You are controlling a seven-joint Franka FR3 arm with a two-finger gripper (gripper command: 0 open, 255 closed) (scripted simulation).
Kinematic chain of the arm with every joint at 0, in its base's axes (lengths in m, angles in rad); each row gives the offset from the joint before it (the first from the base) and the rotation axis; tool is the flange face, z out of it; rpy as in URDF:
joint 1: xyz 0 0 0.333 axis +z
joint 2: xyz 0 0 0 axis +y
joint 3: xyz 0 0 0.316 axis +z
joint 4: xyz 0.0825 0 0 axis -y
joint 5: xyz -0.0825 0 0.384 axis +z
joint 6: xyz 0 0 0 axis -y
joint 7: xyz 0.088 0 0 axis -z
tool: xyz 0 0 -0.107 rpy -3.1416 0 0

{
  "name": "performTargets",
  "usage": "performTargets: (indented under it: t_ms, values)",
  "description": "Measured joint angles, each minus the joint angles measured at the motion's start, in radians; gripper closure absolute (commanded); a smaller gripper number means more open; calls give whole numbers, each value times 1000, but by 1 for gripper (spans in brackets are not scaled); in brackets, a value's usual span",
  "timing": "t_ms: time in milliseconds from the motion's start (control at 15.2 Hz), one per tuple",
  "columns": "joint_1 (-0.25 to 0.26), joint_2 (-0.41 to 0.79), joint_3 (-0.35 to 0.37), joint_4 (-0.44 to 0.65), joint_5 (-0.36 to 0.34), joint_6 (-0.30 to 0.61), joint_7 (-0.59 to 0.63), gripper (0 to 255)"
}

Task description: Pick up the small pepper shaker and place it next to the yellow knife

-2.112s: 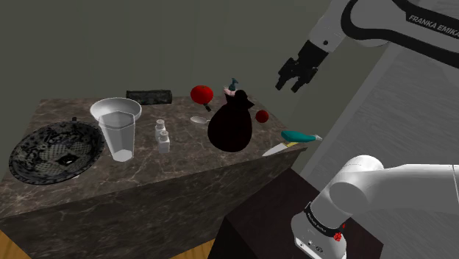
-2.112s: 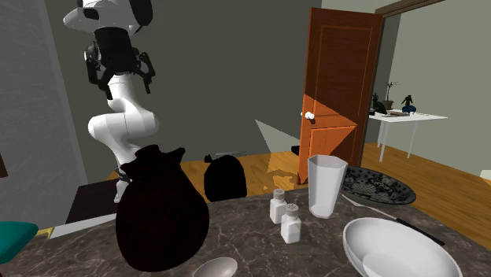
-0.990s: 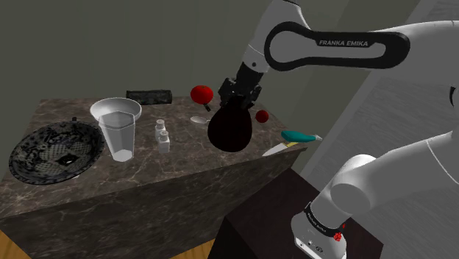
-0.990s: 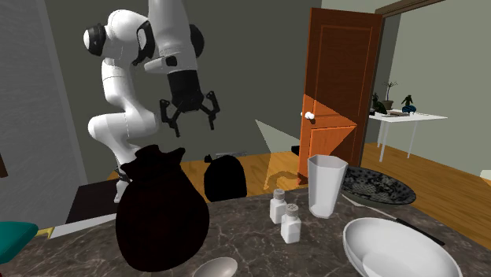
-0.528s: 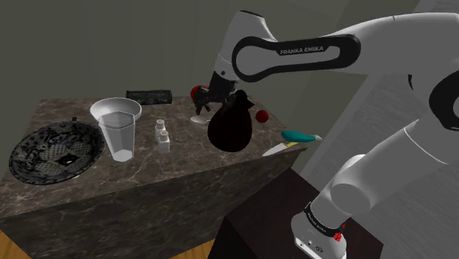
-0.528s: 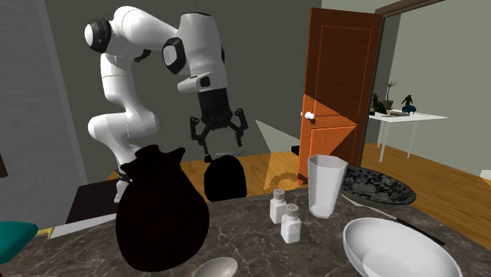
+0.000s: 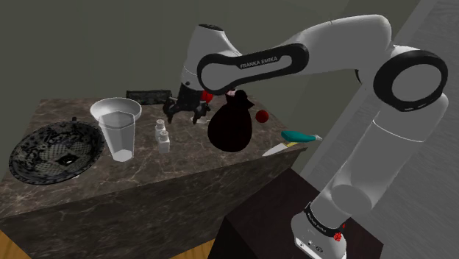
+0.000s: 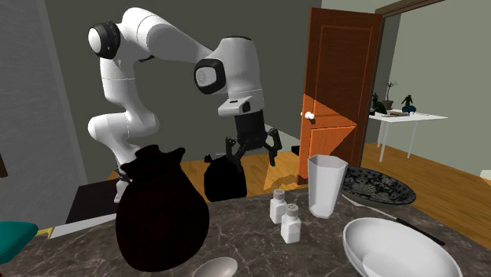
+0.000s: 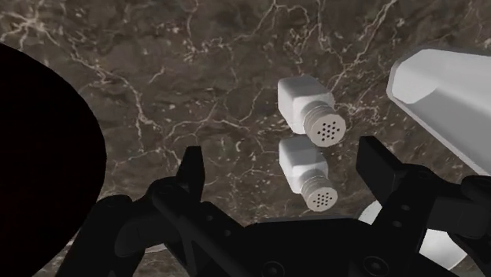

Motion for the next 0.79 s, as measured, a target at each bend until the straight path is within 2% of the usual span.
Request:
performTargets:
  t_ms: [330, 792]
  values:
    - [56, 182, -1, 150, -92, 5, 103, 0]
    - [80, 261, -14, 163, -132, 64, 134, 0]
